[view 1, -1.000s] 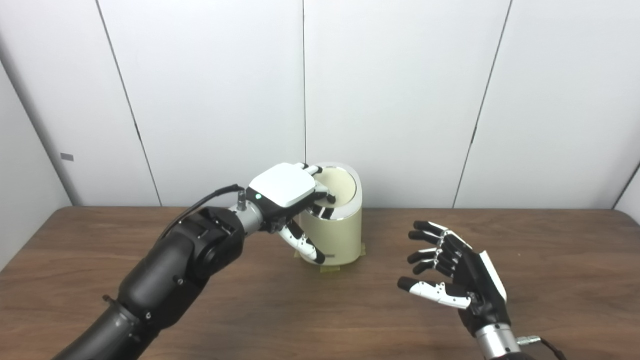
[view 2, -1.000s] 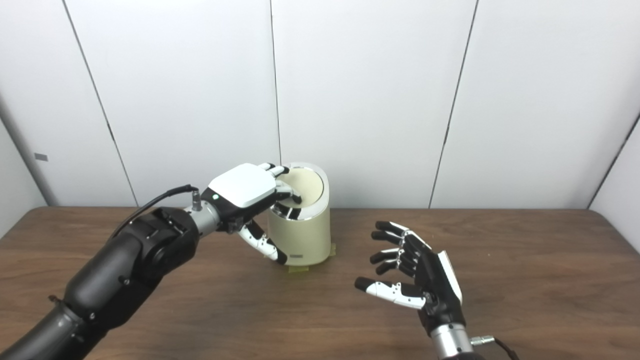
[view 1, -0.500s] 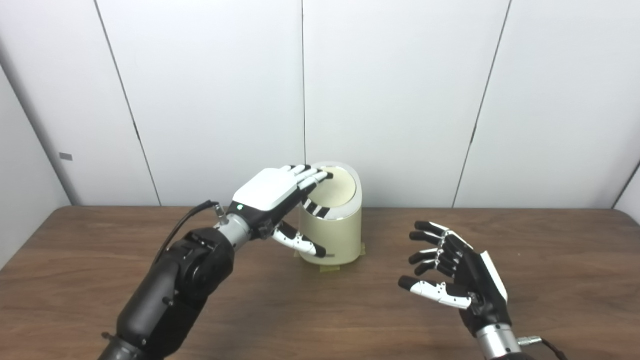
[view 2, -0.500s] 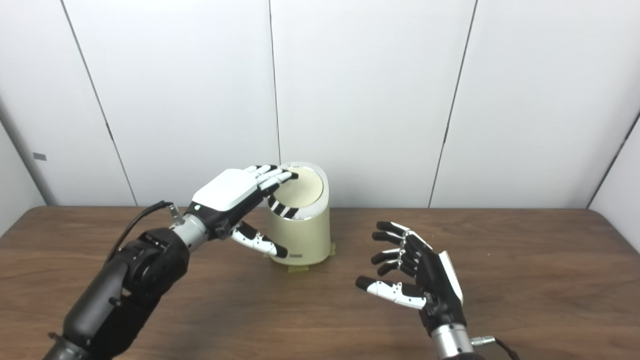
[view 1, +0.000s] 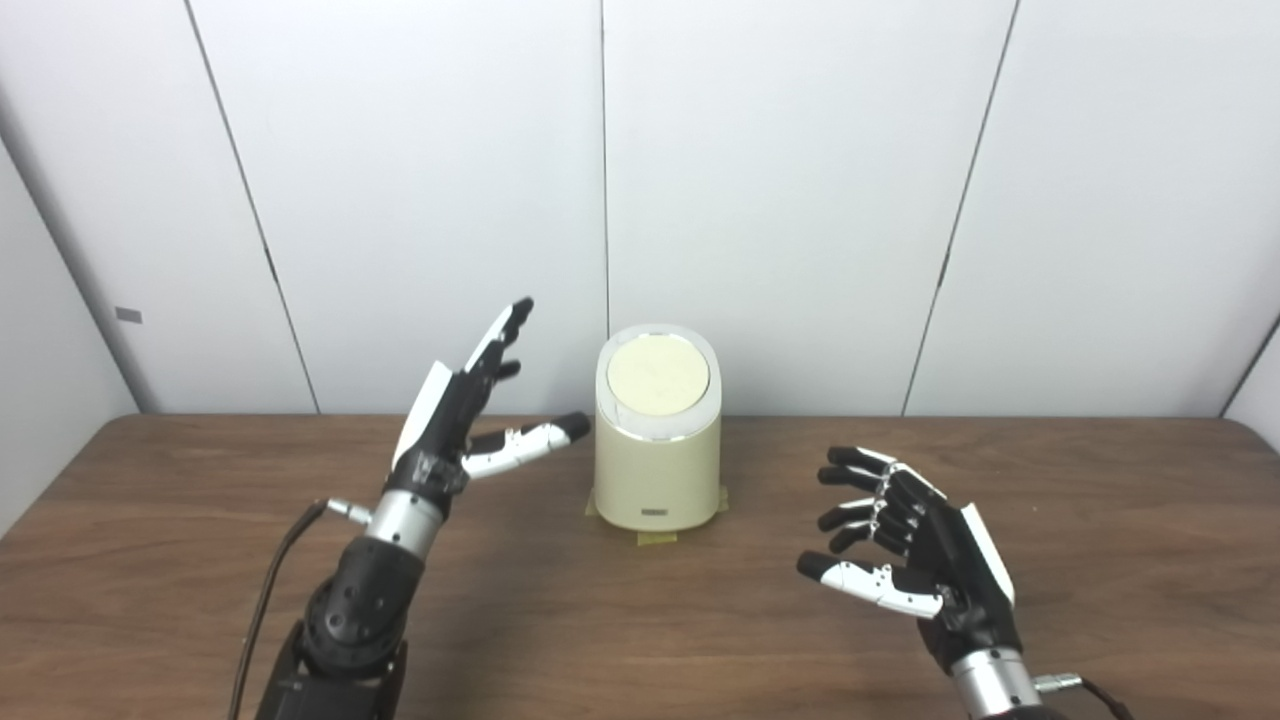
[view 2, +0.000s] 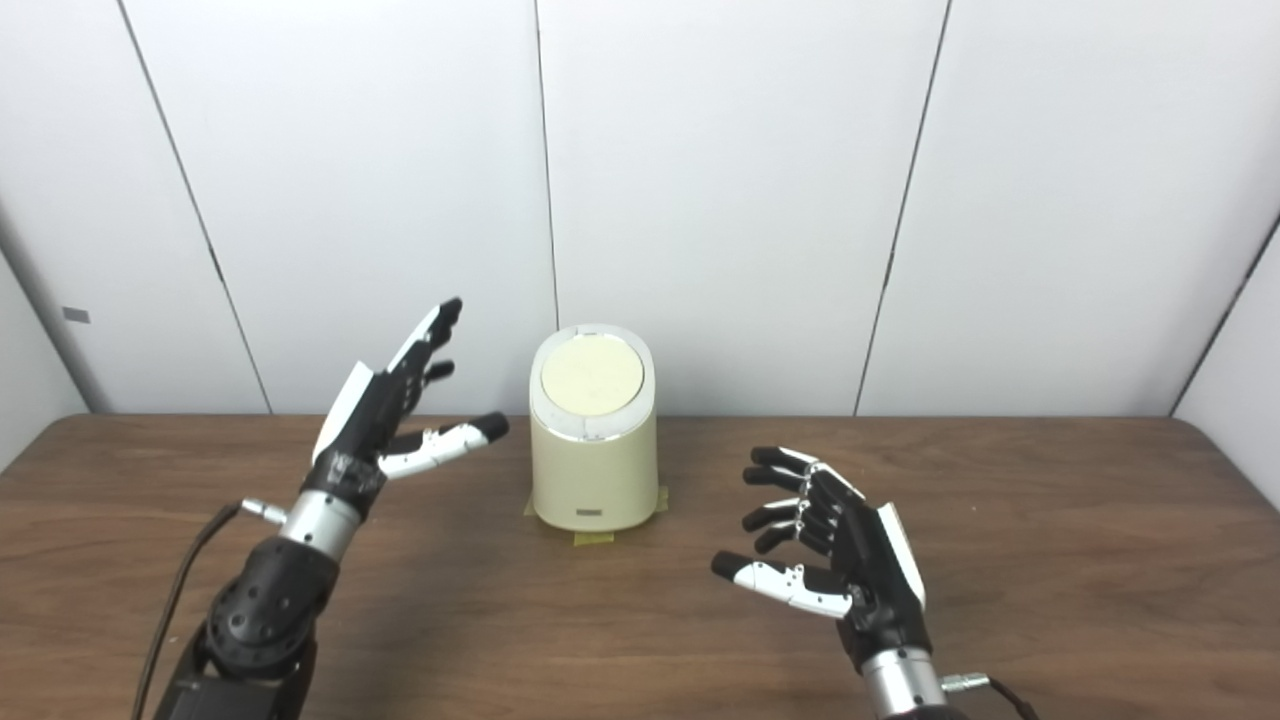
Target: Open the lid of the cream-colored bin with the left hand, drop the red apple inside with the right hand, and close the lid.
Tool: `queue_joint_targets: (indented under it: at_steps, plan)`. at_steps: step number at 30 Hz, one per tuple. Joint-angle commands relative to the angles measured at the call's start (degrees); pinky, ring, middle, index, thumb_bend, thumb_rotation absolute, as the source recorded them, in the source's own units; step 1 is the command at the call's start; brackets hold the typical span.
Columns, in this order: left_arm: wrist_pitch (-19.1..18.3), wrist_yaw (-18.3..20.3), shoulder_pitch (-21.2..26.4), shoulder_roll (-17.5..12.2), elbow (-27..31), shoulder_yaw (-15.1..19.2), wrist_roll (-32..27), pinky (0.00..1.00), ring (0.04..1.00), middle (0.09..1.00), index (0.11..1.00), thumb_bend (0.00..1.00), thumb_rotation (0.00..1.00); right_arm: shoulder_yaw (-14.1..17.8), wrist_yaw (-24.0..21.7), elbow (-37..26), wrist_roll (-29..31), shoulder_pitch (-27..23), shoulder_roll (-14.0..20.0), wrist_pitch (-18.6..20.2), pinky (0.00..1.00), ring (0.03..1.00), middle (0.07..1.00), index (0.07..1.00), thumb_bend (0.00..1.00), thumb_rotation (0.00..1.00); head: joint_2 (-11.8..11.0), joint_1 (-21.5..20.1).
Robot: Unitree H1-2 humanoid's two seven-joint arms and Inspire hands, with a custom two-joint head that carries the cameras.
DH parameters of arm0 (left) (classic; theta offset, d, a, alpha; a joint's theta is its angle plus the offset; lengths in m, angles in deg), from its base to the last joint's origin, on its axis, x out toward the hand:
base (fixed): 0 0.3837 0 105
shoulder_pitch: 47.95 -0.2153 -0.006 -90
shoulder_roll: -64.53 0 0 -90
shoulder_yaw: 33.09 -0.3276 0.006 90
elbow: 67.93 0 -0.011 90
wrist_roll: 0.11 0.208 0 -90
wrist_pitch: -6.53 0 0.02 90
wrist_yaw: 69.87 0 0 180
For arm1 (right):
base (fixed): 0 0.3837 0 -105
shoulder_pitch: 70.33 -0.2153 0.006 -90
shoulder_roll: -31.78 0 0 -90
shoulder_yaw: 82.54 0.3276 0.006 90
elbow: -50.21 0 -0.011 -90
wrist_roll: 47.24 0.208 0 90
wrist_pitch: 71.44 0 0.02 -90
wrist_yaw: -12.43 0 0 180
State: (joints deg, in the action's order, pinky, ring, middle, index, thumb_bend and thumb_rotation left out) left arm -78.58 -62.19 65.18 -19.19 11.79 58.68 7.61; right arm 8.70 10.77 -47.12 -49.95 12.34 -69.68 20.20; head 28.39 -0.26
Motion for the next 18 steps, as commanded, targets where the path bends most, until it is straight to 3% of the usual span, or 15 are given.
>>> queue_joint_targets:
  at_steps: [1, 6, 10, 18]
  plan:
    - [0.6, -0.6, 1.1, 0.4, 3.3, 1.1, -3.6, 0.80, 0.862, 0.899, 0.948, 0.87, 0.46, 0.2, 0.8, -1.6, -0.9, -2.1, 0.4, -1.4, 0.47, 0.578, 0.713, 0.714, 0.72, 0.20, 0.2, 0.0]
    - [-1.4, 1.1, -4.0, 1.5, 6.1, 2.1, -10.4, 0.63, 0.772, 0.819, 0.882, 0.81, 0.40, 0.2, 1.2, -1.8, -2.3, -2.0, 0.4, -1.2, 0.54, 0.653, 0.766, 0.740, 0.73, 0.16, 0.3, -0.4]
    - [-1.3, 1.3, -7.7, 1.9, 7.5, 1.8, -12.3, 0.62, 0.778, 0.815, 0.831, 0.79, 0.37, 0.1, 1.4, -2.1, -3.2, -1.8, 0.4, -0.7, 0.56, 0.707, 0.807, 0.770, 0.76, 0.20, 0.5, -0.9]
    - [-0.4, 1.9, -10.3, 1.1, 7.3, 0.2, -11.3, 0.60, 0.756, 0.806, 0.836, 0.78, 0.36, -0.7, -0.5, -2.8, -2.6, -1.1, 1.7, 0.9, 0.68, 0.815, 0.908, 0.875, 0.81, 0.30, 1.0, -1.9]
